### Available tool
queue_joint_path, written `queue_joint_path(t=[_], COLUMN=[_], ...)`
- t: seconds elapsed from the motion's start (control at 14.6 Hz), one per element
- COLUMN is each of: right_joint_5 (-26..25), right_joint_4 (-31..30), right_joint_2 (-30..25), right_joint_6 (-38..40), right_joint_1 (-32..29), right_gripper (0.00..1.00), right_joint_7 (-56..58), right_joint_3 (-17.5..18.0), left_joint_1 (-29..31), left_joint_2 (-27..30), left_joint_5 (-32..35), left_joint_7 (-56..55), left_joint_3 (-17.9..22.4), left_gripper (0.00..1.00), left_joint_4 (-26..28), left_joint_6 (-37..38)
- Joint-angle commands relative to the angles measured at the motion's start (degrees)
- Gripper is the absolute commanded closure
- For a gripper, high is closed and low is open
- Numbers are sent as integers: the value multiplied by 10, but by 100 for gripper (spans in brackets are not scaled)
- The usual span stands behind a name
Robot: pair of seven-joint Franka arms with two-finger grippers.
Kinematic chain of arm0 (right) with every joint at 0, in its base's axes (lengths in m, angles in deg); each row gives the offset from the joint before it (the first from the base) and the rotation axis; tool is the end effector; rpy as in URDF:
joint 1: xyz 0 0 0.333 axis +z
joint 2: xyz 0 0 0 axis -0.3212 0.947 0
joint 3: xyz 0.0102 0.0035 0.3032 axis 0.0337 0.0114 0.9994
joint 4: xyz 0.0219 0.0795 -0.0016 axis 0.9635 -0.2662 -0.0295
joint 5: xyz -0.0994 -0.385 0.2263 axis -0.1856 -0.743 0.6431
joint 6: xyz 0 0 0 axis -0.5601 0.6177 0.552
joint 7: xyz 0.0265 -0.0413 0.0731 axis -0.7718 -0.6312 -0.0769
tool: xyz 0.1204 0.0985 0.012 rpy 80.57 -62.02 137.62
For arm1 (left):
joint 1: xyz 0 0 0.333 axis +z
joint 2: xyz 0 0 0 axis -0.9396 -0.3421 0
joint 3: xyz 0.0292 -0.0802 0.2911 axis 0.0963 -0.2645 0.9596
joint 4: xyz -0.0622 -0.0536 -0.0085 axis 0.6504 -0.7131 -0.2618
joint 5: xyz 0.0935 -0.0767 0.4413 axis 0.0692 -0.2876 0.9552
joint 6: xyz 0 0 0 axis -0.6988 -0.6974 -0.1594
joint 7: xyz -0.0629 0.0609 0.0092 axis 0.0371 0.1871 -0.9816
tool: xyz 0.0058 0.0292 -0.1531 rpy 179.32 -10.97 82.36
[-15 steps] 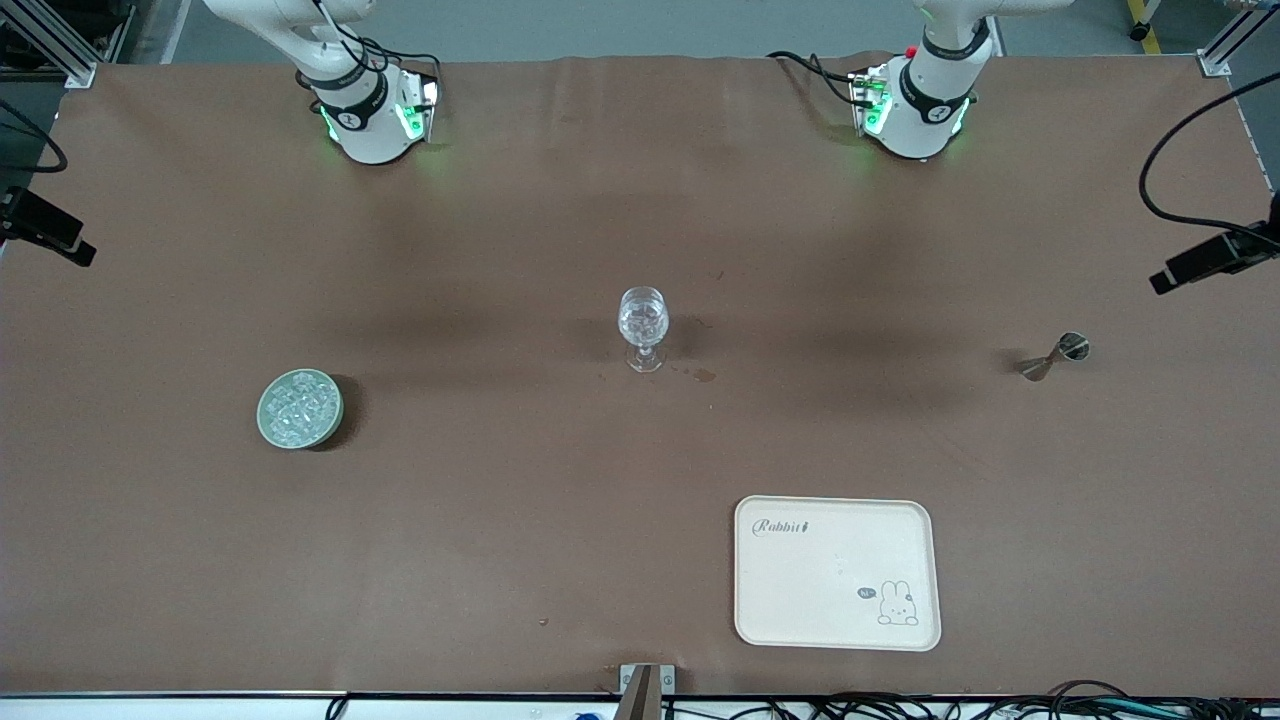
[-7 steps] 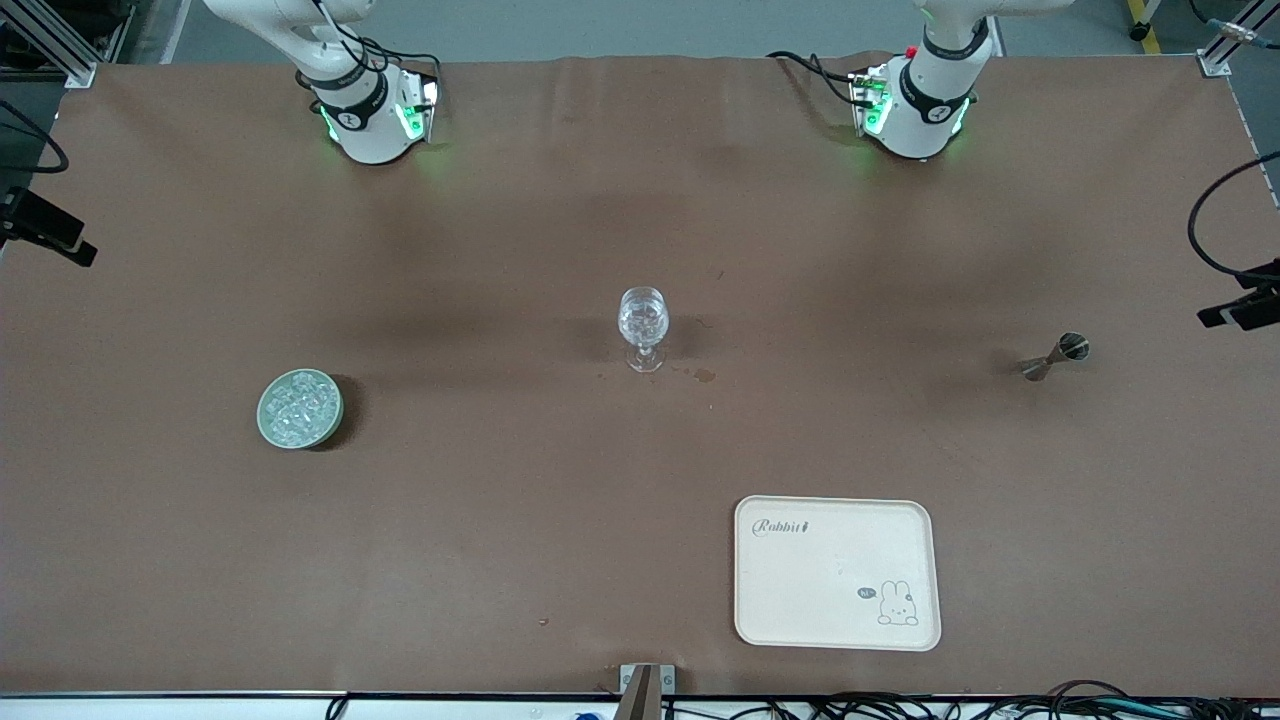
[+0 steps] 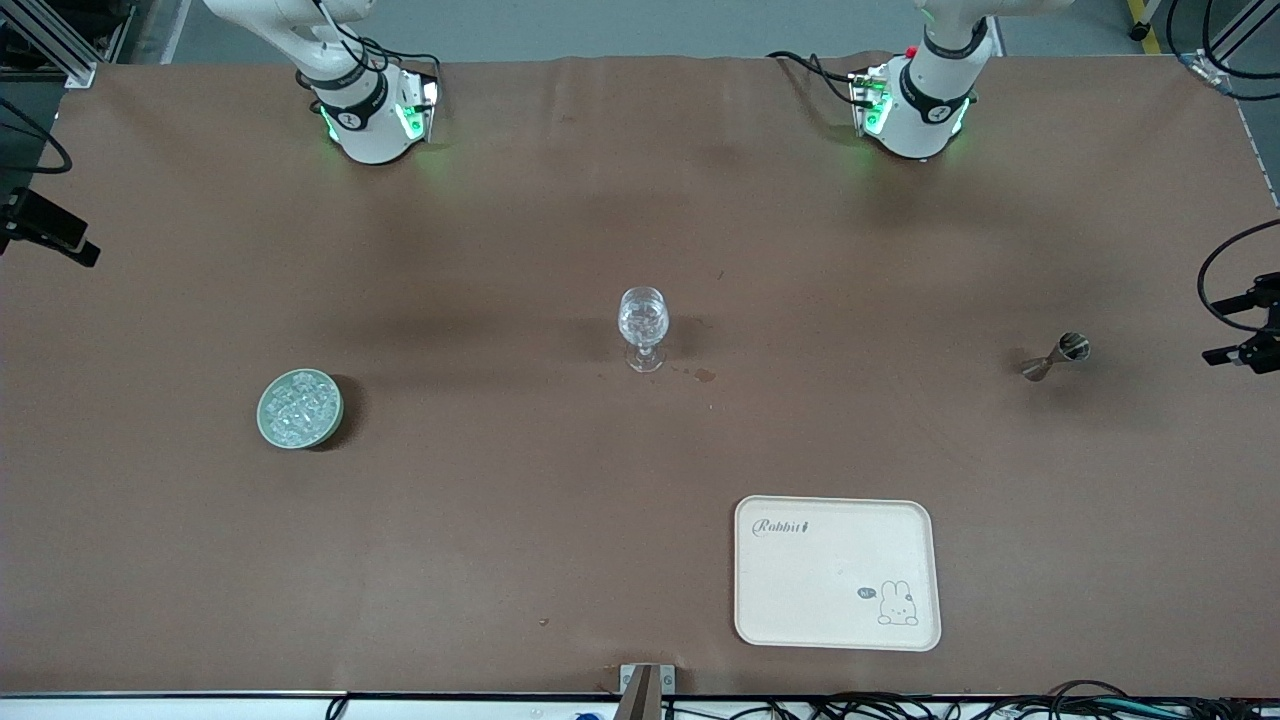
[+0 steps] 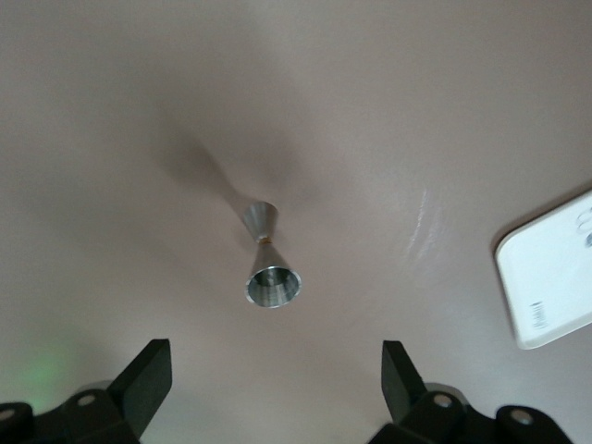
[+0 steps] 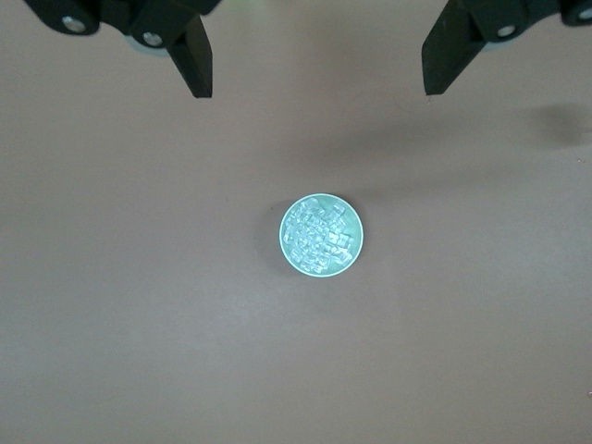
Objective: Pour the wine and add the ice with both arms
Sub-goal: 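Grasp the jigger with the left gripper while the right gripper reaches the ice bowl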
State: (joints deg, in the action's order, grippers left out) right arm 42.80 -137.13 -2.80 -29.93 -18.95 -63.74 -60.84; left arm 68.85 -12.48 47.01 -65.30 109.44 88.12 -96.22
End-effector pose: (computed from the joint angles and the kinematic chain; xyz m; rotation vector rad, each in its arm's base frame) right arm 0.6065 -0.0588 0.6014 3.1161 -0.2116 0.0105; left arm 0.5940 0.3167 0.3050 2.3440 1.3257 -0.4281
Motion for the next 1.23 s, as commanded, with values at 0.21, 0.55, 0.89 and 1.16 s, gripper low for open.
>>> queue_joint_path(t=[0.21,0.55,0.89,1.16], right_joint_5=[11,12,12,11], right_joint_4=[-30,-150,-255,-272], right_joint_2=[-4,0,42,90], right_joint_6=[-16,-140,-287,-323], right_joint_1=[2,26,47,50], right_gripper=[0,0,0,0], right_joint_7=[7,7,7,7], right_joint_3=[1,1,1,1], left_joint_1=[18,47,71,69], left_joint_2=[-107,-191,-272,-305], left_joint_5=[-116,-215,-298,-350], left_joint_7=[-57,-72,-70,-63], left_joint_3=[53,52,48,38], left_gripper=[0,0,0,0], left_joint_4=[-26,-26,-24,-12], left_joint_6=[63,105,190,208])
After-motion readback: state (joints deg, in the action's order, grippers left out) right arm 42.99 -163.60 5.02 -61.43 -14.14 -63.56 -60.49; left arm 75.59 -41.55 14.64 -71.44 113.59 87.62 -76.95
